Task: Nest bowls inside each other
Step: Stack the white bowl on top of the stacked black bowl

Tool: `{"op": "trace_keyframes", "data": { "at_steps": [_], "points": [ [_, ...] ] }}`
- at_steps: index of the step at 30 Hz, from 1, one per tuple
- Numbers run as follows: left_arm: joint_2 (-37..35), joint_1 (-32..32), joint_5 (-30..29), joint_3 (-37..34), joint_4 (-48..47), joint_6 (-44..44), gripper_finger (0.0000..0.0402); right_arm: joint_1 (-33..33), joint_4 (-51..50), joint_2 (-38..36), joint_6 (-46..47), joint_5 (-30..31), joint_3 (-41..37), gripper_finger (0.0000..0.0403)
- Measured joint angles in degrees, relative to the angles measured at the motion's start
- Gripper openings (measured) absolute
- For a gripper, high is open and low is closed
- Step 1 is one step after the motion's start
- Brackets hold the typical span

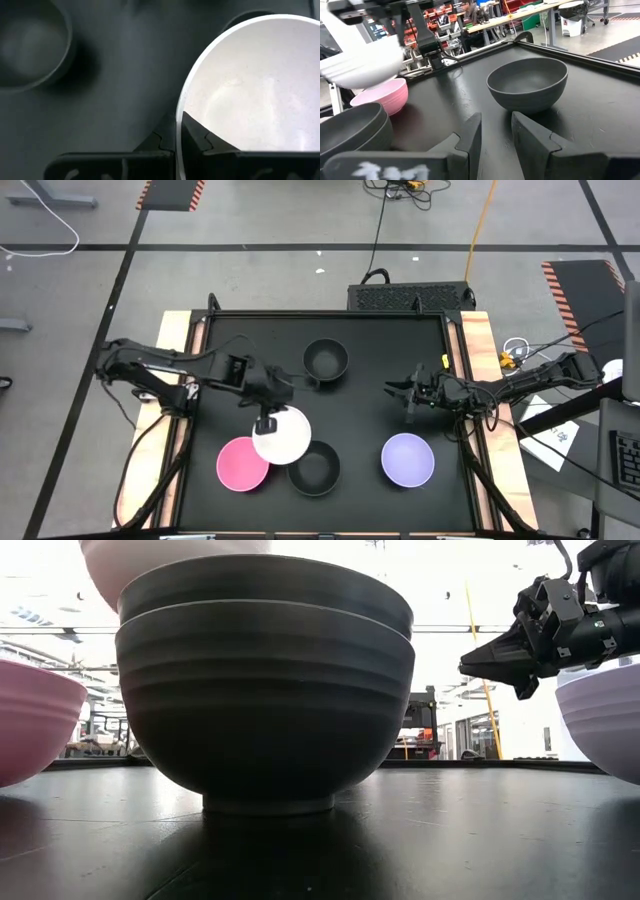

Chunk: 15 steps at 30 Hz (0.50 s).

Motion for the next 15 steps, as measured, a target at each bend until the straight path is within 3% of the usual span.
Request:
{"op": "trace_keyframes", "data": {
  "at_steps": [10, 15],
  "points": [
    [4.63, -5.02, -1.34, 8.49, -1.92, 1.33, 0.0004, 0.00, -0.07, 0.02, 0.20, 0.00, 0.00, 0.0098],
    [5.09, -5.67, 1.91, 9.98, -0.61, 1.40, 0.0004, -0.01, -0.02, 0.00, 0.20, 0.00, 0.00, 0.0098]
  ]
}}
